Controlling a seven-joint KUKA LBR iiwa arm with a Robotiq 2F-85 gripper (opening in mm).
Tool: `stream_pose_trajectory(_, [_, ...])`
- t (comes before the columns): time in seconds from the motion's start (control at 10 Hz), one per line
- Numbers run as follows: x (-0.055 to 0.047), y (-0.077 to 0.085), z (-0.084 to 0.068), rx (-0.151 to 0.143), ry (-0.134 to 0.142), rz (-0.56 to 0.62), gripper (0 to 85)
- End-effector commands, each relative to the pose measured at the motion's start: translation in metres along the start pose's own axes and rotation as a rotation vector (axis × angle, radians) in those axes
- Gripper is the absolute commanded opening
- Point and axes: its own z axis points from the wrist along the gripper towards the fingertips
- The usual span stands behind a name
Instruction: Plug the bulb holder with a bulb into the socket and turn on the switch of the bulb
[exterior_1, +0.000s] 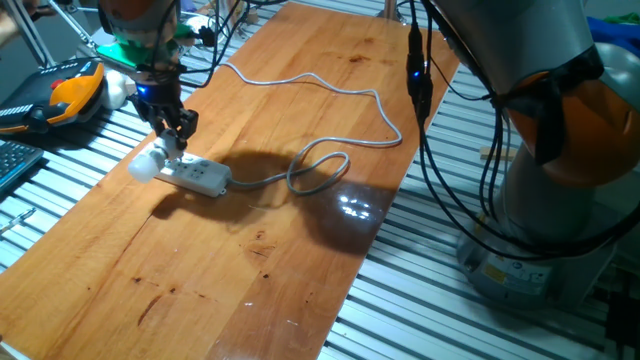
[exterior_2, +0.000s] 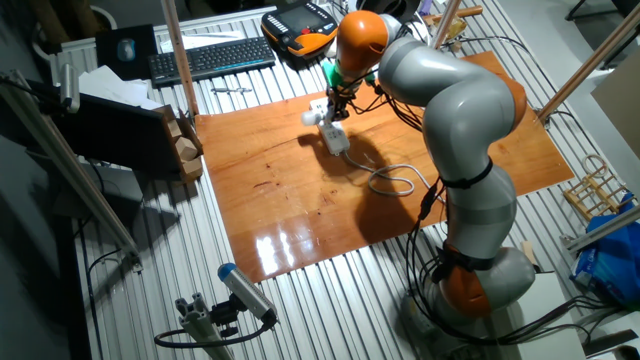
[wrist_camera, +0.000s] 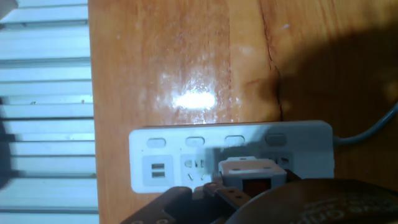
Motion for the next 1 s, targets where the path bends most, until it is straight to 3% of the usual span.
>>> stream_pose_trajectory(0.0, [0.0006,-0.0003,0.0015,0.0,-0.004,0.003,0.0])
stream_pose_trajectory(0.6, [-0.0007,0.0008,0.0056,0.011,0.014,0.015,0.0])
stream_pose_trajectory(0.9, [-0.0028,0.0006,0.0077,0.011,0.008,-0.002,0.0])
